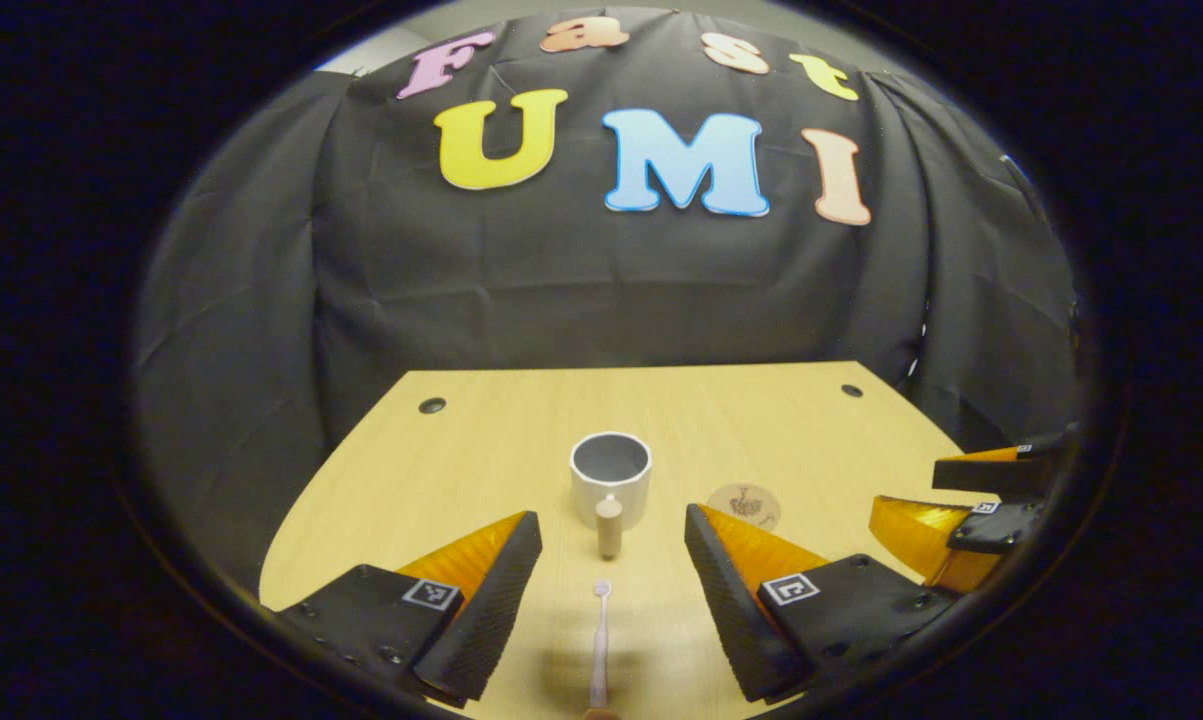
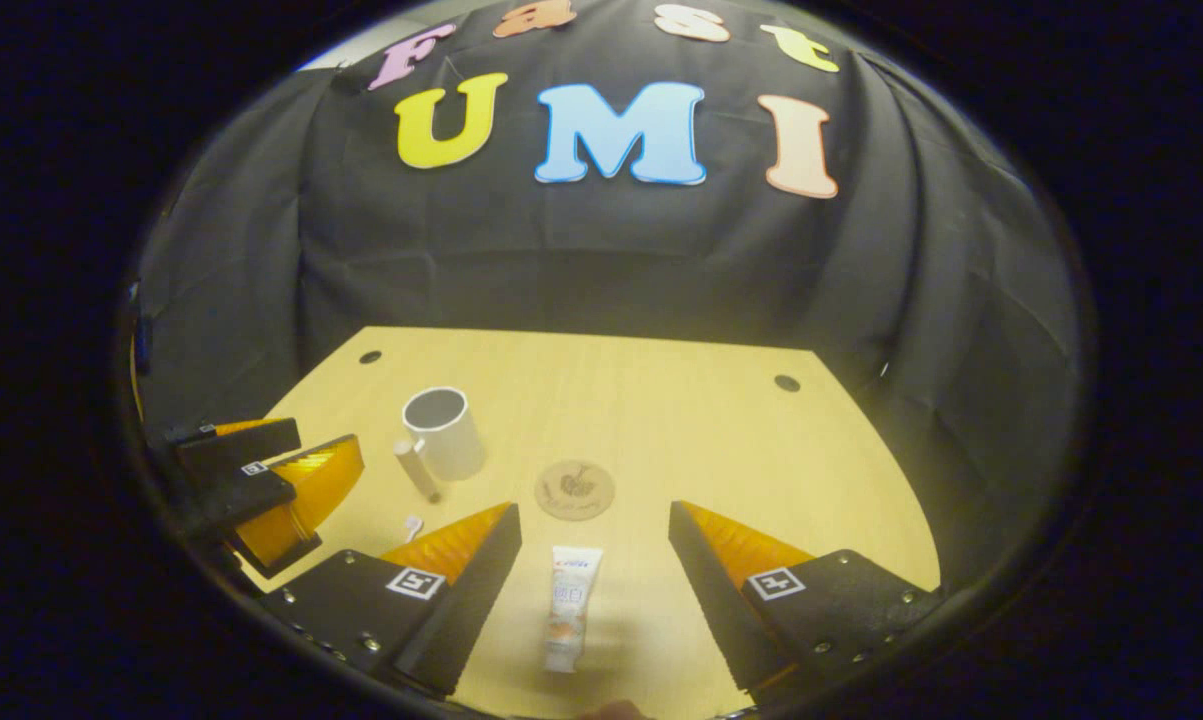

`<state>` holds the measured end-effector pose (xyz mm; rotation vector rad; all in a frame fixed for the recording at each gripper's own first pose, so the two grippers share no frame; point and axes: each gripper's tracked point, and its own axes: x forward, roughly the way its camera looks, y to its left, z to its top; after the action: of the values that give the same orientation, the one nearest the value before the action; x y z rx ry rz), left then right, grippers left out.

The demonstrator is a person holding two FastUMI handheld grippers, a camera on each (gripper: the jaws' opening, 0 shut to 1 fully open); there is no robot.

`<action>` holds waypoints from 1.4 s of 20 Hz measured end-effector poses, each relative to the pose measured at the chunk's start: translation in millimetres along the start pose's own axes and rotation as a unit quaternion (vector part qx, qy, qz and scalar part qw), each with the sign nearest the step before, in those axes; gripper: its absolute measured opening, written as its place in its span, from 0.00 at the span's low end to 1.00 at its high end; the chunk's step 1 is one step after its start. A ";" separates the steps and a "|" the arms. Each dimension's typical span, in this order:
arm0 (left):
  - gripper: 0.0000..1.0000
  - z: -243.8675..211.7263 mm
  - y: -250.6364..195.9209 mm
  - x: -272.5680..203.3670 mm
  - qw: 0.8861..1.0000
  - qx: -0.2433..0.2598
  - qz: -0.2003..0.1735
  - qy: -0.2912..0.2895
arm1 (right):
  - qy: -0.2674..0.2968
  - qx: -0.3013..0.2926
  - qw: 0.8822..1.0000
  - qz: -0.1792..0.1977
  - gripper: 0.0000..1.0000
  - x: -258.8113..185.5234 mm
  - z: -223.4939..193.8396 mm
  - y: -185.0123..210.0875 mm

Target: Put the toothbrush and toothpaste on the desktop into the cup, then pick up the cup and place it on the coaster on the desktop.

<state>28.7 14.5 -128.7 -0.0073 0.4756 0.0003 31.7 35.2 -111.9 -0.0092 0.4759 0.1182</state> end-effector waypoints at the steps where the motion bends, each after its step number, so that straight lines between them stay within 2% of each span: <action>1: 0.94 -6.0 -1.6 6.8 1.000 0.003 -0.004 0.021 | 0.015 -0.001 1.000 0.003 0.94 3.6 -4.4 1.5; 4: 0.94 -36.5 -5.3 24.0 0.996 0.005 -0.016 0.089 | 0.071 -0.005 0.997 0.014 0.94 20.7 -27.5 7.2; 8: 0.94 -81.3 -4.5 41.6 0.981 -0.017 -0.022 0.191 | 0.153 0.004 0.988 0.034 0.94 37.1 -60.9 18.3; 12: 0.94 -125.9 -10.8 49.2 0.956 -0.041 -0.033 0.288 | 0.218 0.001 0.975 0.031 0.94 51.9 -87.2 16.2; 15: 0.94 -153.6 -7.9 49.9 0.936 -0.045 -0.026 0.349 | 0.267 0.014 0.963 0.033 0.96 58.2 -107.1 17.8; 16: 1.00 -161.1 -6.6 48.5 0.928 -0.048 -0.025 0.368 | 0.279 0.017 0.959 0.034 0.96 60.6 -113.0 18.6; 17: 0.96 -165.1 -6.1 49.1 0.922 -0.051 -0.025 0.383 | 0.292 0.018 0.956 0.034 0.96 62.2 -118.0 19.0; 20: 0.95 -178.2 -2.3 50.8 0.909 -0.049 -0.022 0.413 | 0.321 0.018 0.946 0.036 0.96 65.2 -128.7 19.3; 21: 1.00 -180.4 -1.6 50.9 0.906 -0.047 -0.021 0.419 | 0.327 0.021 0.944 0.038 0.96 66.8 -130.1 20.1; 23: 1.00 -184.8 -0.5 50.9 0.902 -0.042 -0.021 0.428 | 0.339 0.025 0.939 0.040 0.96 68.7 -134.2 21.9; 24: 0.95 -187.9 -1.1 50.0 0.900 -0.041 -0.022 0.434 | 0.346 0.026 0.937 0.041 0.96 68.5 -136.5 23.1; 25: 1.00 -189.5 -2.3 49.5 0.898 -0.042 -0.025 0.438 | 0.353 0.027 0.934 0.041 0.96 68.6 -138.2 23.8; 26: 0.89 -193.5 -2.7 48.2 0.895 -0.043 -0.025 0.442 | 0.360 0.028 0.932 0.044 0.96 67.4 -141.2 26.1; 28: 1.00 -198.6 0.3 45.4 0.892 -0.038 -0.019 0.449 | 0.365 0.026 0.929 0.045 0.95 66.8 -145.2 27.8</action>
<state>-21.9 13.3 -326.0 -0.0965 1.4075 -0.0245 21.1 65.0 -271.0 0.0216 1.2279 0.1916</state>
